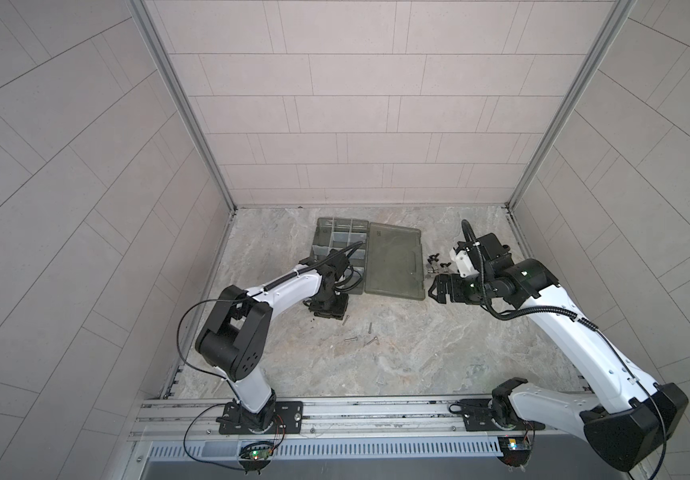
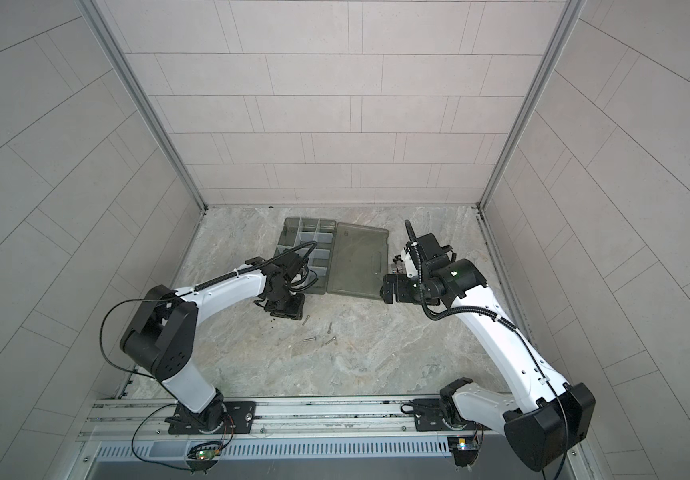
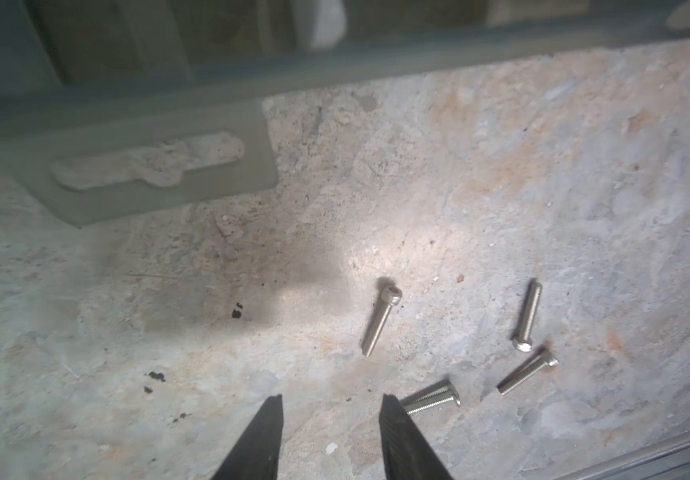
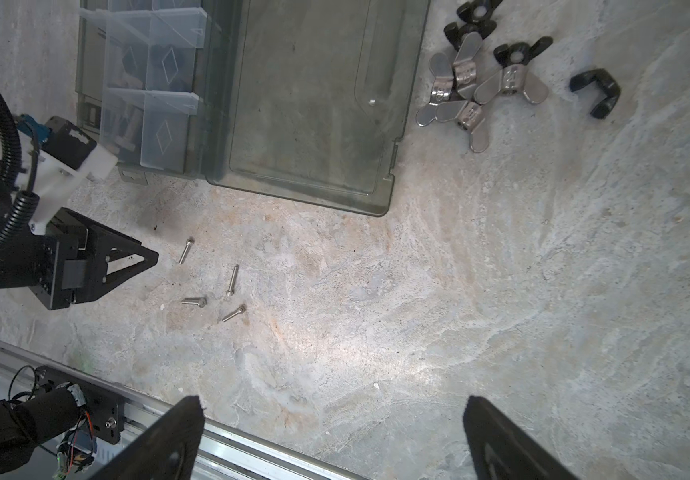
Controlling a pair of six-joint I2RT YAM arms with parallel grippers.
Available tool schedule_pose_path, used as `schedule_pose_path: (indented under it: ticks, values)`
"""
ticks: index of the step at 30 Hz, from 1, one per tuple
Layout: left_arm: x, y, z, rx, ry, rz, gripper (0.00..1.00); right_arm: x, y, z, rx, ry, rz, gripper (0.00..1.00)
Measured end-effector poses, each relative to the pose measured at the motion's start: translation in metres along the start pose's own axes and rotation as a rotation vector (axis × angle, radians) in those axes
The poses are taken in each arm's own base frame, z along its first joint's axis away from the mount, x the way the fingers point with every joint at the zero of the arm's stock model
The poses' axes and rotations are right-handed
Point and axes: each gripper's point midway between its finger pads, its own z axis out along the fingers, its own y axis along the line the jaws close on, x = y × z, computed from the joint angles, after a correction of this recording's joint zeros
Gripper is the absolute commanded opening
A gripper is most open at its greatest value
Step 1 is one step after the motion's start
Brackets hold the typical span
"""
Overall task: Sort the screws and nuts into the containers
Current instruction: 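Lower the left gripper onto a small silver screw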
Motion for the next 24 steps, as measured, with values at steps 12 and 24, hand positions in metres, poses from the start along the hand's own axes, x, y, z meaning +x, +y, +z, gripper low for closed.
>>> schedule_pose_path:
  ticks: [12, 24]
  values:
    - [-0.008, -0.008, 0.009, 0.025, -0.024, 0.033, 0.44, -0.007, 0.001, -0.002, 0.019, -0.001, 0.01, 0.99]
    - [-0.006, -0.011, 0.026, -0.024, 0.002, 0.067, 0.42, -0.001, -0.002, 0.0, 0.017, 0.0, 0.004, 0.99]
